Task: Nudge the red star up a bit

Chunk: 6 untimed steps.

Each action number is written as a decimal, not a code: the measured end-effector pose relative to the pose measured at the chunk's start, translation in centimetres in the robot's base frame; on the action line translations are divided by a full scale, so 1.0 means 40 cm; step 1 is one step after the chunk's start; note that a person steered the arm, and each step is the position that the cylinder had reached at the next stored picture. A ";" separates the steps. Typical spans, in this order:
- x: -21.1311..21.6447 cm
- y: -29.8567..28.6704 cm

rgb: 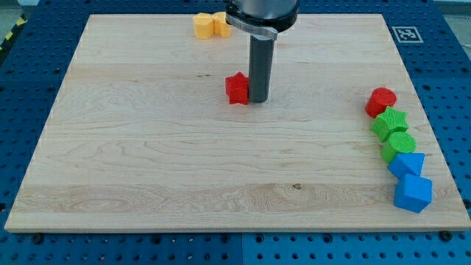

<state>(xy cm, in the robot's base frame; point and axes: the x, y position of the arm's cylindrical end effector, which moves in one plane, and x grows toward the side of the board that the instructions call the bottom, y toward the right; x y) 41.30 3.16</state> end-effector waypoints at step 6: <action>0.001 -0.081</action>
